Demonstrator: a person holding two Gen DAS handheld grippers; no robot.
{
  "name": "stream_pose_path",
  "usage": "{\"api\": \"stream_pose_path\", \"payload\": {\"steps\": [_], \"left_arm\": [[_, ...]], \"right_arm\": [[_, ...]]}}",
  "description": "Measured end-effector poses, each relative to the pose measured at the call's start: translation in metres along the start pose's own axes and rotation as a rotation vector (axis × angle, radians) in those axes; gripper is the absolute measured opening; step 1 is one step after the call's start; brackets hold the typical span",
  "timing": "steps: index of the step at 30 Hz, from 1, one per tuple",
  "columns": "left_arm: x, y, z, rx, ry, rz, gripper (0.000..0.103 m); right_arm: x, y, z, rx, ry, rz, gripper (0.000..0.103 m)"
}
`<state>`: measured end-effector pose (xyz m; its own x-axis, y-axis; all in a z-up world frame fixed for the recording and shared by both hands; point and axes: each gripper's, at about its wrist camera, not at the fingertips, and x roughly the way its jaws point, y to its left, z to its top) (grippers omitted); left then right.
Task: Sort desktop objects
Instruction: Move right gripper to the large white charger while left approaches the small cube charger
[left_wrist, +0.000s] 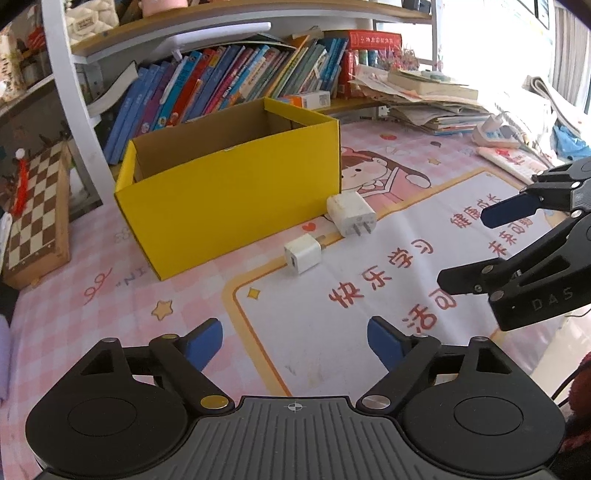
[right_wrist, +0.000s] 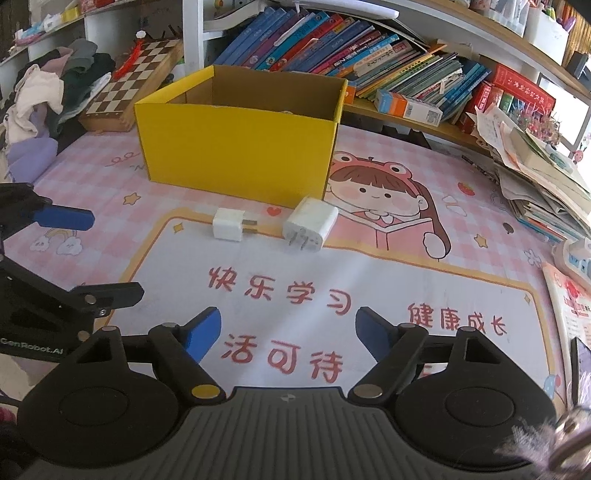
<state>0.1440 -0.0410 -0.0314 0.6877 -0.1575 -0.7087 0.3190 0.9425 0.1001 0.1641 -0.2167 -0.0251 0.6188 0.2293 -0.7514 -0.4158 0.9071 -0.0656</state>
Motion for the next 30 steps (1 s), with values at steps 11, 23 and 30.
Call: {"api": "stream_pose_path", "payload": {"steps": [11,23,30], "left_arm": [[0.036,0.000,0.019,0.004,0.026,-0.016,0.071],[0.071,0.000,0.036,0.013,0.041,0.008,0.073],[0.085,0.000,0.044,0.005,0.045,0.027,0.073]], "right_arm": [[0.022,-0.019,0.020,-0.014,0.005,0.023,0.078],[0.048,-0.034,0.032,-0.016,0.041,0.061,0.078],[0.055,-0.041,0.037,-0.015,0.048,0.068,0.077]]}}
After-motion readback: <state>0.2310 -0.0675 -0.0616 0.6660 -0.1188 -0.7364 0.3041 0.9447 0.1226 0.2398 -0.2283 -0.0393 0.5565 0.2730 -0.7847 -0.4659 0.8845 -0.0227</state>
